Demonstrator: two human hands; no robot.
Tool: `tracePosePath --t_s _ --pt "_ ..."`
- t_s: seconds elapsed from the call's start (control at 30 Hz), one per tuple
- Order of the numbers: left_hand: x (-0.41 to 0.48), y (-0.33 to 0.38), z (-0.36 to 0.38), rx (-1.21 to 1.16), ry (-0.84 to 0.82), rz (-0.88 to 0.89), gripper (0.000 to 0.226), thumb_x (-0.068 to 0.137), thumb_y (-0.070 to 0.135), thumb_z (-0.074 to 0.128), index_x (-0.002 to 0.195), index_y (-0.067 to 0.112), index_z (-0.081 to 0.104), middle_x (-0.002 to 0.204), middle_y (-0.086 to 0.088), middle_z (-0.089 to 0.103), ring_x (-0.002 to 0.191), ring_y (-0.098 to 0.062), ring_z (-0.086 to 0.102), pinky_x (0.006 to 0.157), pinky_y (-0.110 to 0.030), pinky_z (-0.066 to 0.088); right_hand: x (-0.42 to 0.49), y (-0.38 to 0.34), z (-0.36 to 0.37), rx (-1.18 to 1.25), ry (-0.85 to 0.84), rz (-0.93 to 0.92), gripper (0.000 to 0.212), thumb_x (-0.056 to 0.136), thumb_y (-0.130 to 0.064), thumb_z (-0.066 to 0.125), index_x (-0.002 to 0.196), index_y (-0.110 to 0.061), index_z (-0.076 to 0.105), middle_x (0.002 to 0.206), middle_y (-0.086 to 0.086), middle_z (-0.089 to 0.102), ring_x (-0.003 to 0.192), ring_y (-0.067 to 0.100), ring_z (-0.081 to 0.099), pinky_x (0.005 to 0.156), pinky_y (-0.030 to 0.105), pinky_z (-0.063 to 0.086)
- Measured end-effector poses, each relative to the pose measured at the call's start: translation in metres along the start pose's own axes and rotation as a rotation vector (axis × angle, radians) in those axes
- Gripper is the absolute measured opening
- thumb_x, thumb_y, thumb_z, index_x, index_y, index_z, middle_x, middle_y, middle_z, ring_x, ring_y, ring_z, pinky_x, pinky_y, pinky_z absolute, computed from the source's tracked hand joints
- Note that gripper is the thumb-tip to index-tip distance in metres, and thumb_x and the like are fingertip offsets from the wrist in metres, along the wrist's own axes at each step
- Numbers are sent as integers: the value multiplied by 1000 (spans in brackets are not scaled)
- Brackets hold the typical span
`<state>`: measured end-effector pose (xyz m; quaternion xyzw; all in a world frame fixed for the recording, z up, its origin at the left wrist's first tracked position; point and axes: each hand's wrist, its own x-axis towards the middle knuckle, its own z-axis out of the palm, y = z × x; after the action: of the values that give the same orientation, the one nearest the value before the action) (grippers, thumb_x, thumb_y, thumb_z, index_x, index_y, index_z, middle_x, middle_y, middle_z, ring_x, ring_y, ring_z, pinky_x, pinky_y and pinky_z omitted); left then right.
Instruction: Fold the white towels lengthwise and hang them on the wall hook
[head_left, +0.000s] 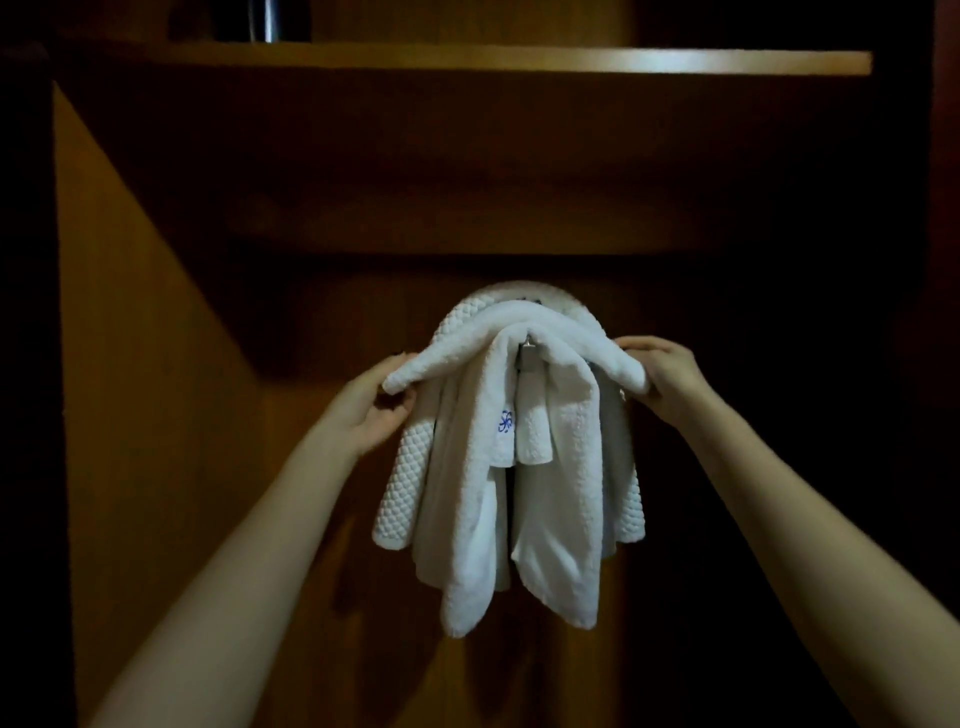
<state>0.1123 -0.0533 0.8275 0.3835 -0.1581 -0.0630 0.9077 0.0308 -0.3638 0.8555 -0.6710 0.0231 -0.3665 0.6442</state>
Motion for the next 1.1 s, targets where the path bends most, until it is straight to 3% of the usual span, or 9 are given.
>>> tracePosePath --t_s 0.13,0.23,0.33,0.47,0.53,0.67,0.83,0.93,1.1 --pt "-11 -46 -1 29 -57 40 11 82 6 66 75 8 75 79 -5 71 69 -9 65 56 -19 53 -25 45 12 242 -119 72 21 87 8 60 100 -7 66 99 19 67 77 24 67 73 38 56" --pt "-16 -62 5 511 7 270 19 95 19 56 82 13 69 78 -1 69 65 -8 61 58 -22 47 -37 56 21 211 -131 -21 34 89 -2 63 122 -7 62 99 16 67 77 21 64 68 32 54" --pt "-20 -58 9 1069 133 594 28 99 25 48 101 7 69 114 -1 50 103 -9 47 89 -25 38 -43 51 20 48 -48 -269 29 94 -11 55 121 -13 66 118 5 66 104 15 63 85 28 54" --pt "-32 -64 29 1143 -133 627 63 94 36 55 149 19 30 153 5 29 136 -6 30 100 -11 32 -63 51 23 -37 -138 -481 26 102 -28 45 83 -30 64 69 -20 58 61 -1 47 58 16 40" --pt "-36 -78 37 1235 -180 610 83 89 39 62 153 23 12 158 5 20 141 -10 25 110 -23 32 -73 57 30 -100 -181 -495 17 101 -33 48 88 -35 59 63 -28 56 55 -5 44 53 8 33" --pt "-41 -88 34 1241 -179 603 87 91 41 59 153 25 1 161 4 11 146 -14 15 118 -44 24 -81 67 38 -126 -200 -470 10 102 -32 48 107 -31 57 89 -38 58 82 -16 55 69 8 43" --pt "-71 -91 2 1377 -49 749 70 95 36 54 152 20 17 159 1 18 145 -14 18 116 -45 26 -116 76 40 -289 -116 -476 64 99 -32 52 153 -14 23 159 4 25 146 14 22 120 39 23" --pt "-100 -85 -36 1549 -59 707 65 96 34 54 151 20 22 158 0 18 145 -16 17 117 -44 23 -151 86 52 -419 -88 -467 69 98 -32 52 155 -16 15 163 13 5 151 24 1 122 43 5" --pt "-179 -70 -109 1851 1 653 60 96 34 49 150 25 24 157 2 24 143 -15 22 115 -38 25 -230 102 84 -560 -269 -383 64 98 -28 52 153 -16 23 161 17 13 150 29 5 122 47 9"
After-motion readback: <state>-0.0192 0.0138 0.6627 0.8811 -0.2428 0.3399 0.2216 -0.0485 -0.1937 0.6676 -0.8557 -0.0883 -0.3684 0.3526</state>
